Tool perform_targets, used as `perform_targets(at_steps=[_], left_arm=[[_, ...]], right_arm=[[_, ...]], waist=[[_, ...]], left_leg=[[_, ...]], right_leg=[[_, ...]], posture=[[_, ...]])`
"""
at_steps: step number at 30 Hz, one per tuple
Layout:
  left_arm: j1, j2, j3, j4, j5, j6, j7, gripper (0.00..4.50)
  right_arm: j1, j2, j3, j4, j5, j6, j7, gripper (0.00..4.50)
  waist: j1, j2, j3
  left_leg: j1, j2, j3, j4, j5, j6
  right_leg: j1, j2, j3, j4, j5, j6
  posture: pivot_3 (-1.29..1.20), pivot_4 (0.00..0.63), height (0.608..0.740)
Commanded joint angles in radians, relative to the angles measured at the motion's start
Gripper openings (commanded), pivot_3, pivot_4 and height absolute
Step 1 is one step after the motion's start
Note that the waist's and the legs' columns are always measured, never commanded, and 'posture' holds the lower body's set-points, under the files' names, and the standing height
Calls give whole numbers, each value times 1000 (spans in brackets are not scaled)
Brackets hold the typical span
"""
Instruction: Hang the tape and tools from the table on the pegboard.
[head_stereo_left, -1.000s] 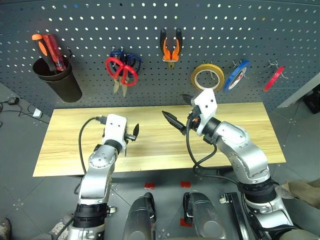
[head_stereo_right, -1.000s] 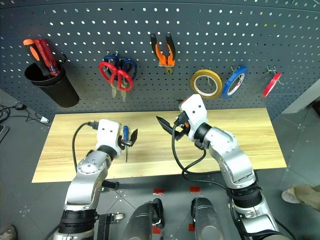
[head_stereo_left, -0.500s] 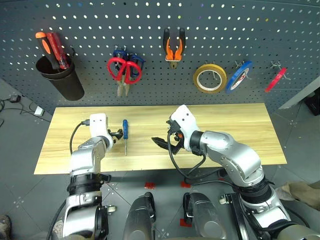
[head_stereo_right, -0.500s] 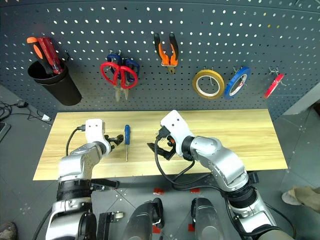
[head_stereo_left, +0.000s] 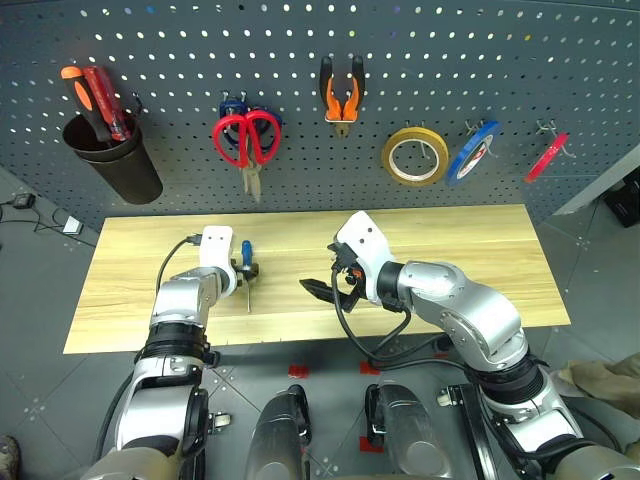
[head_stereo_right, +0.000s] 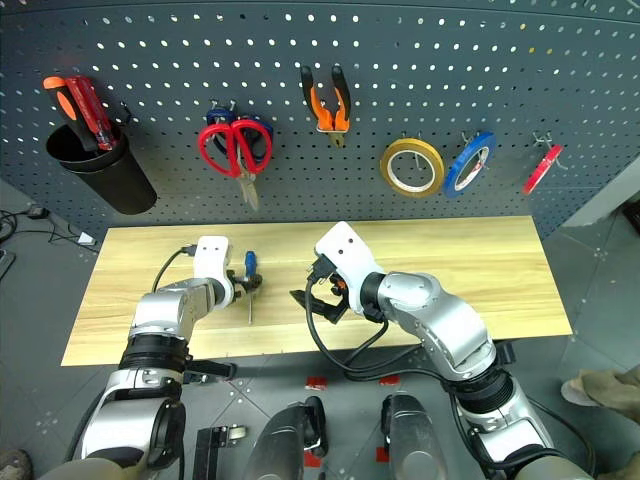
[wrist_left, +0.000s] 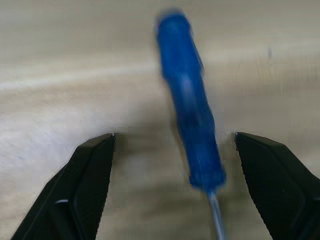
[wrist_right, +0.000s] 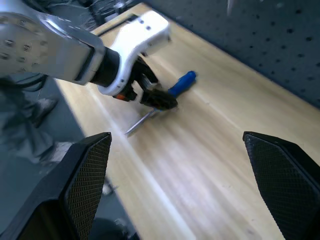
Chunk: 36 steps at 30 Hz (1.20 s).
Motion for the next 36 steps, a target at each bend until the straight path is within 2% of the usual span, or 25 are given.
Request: perform_targets(at_steps=[1,2,7,11,14,19,25,28,32,36], left_arm=[[17,-7,-1,19,-3,2,1,3635],[15,-9,3,26,-3,-4,7,3431],[10,-1,2,43,1,-65,2,1838],[45,56,3,-24,-9,-114,-67,568],[103,134,-34,-108,10,-215,-166,518],[228,236,17,-286,-13,-348,-239,518],[454,210,207,-712,-172,-398,-257,518],[497,208,306,-874,-261,-313,-230,518],[404,257,443,-964,-394,-230,-198,518],[167,337,534,-839,-465,-218,-135,518]], right_arm=[[-7,-5,14,-56,17,-6,21,4500],[-8,-5,15,-55,15,-8,20,4500],[-21,-9,24,-43,-16,-59,14,4500],[-27,-25,29,-39,-31,-86,20,4500],[-24,-27,27,-42,-38,-109,25,4500],[-12,-49,35,-70,-35,-201,75,4500],[11,-97,25,-150,2,-281,168,4500],[4,-104,15,-149,0,-292,173,4500],[-10,-106,-2,-131,-1,-302,177,4500],[-38,-90,-12,-101,-10,-316,169,4500]], waist=[[1,0,0],[1,0,0],[1,0,0],[1,0,0],[-7,0,0],[-5,0,-1],[-4,-2,-2],[-2,-2,-2],[3,-3,-4],[7,-7,-7]], left_leg=[[0,0,0,0,0,0],[0,0,0,0,0,0],[0,0,0,1,0,0],[0,0,0,0,0,0],[0,0,1,-1,0,0],[0,1,0,-1,0,0],[-1,0,0,-2,0,0],[0,0,-1,-1,0,0],[0,0,-3,0,0,0],[0,0,-3,2,0,0]], right_leg=[[0,0,0,0,0,0],[0,0,0,0,0,0],[0,0,0,1,0,0],[0,0,0,0,0,0],[-1,0,1,0,0,0],[-1,0,0,-1,0,0],[0,-2,-1,-1,0,0],[1,-1,-2,-1,0,0],[1,-1,-3,1,1,-2],[1,0,-3,2,2,-1]], posture=[[-209,324,740],[-209,324,740],[-216,321,740],[-221,310,740],[-217,300,740],[-210,276,740],[-194,252,740],[-178,243,740],[-155,233,740],[-152,226,740]])
